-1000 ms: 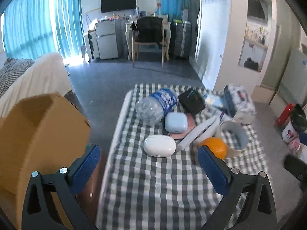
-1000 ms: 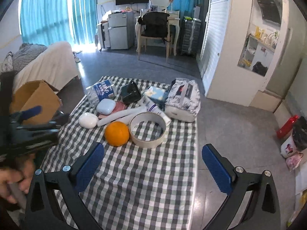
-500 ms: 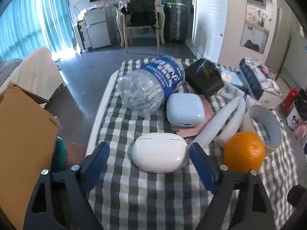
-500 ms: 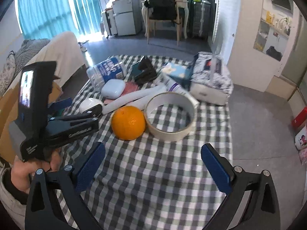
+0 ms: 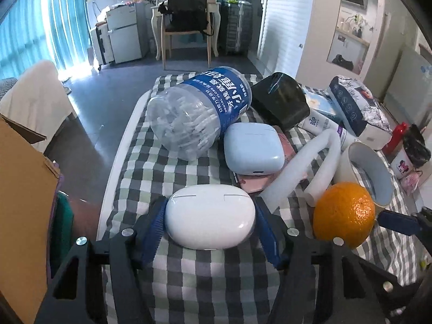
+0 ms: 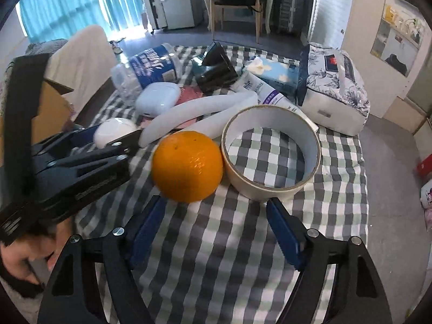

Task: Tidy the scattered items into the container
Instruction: 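Return both grippers to the table and grasp the white oval earbud case with the left gripper, then grasp the orange with the right gripper and lift it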

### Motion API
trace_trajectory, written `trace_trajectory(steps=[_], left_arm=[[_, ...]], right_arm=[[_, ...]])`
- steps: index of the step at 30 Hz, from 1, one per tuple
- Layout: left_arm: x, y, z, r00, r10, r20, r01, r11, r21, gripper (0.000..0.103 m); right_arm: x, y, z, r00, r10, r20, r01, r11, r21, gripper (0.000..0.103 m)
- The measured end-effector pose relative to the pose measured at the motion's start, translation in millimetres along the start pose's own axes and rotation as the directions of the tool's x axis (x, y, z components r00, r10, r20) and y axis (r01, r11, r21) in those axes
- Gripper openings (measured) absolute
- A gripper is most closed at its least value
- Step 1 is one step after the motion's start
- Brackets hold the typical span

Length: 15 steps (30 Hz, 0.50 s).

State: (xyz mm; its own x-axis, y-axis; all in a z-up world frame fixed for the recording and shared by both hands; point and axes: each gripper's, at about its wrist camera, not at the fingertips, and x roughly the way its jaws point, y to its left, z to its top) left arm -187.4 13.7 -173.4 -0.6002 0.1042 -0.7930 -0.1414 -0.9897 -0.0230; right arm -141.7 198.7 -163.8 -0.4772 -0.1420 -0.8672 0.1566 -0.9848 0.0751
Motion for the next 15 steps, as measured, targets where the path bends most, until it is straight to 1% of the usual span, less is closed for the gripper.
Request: trace_trajectory(steps=[4,6,7,8,12,13,15], left_arm=[[-1,2,-2,1.0,0.0,0.007,0.0,1.0,-0.019,0.063],[-4,7,-2,1.0,0.008,0.01,-0.008,0.999,-0.046,0.063],[-7,10,-2,1.0,0.011,0.011,-0.011,0.998,-0.057,0.063],[-9,11,-3,1.0,0.01,0.012,-0.01,0.998,-0.061,0.063],[-19,15,-3,1.0,0.019,0.02,-0.017,0.997,-0.071,0.063],[-21,16,-3,0.999,0.02,0.024,-0.018,0.997,-0.072,0.063],[-28,18,-2,0.999,0.027,0.039,-0.024,0.997,-0.07,0.063]], right_arm=[[1,2,-1,1.0,-0.007,0.004,0.007,1.0,0.001,0.081],[0,2,-1,1.0,0.005,0.01,-0.005,1.0,0.005,0.076],[-2,3,-1,0.999,0.034,0.015,-0.034,0.999,0.009,0.065],[-4,4,-1,0.999,0.051,0.017,-0.051,0.999,0.009,0.058],[6,12,4,0.999,0.032,0.01,-0.032,0.999,-0.02,0.058],[8,13,5,1.0,0.03,0.01,-0.03,0.999,-0.018,0.06],[8,15,7,0.999,0.038,0.015,-0.038,0.999,-0.015,0.066]])
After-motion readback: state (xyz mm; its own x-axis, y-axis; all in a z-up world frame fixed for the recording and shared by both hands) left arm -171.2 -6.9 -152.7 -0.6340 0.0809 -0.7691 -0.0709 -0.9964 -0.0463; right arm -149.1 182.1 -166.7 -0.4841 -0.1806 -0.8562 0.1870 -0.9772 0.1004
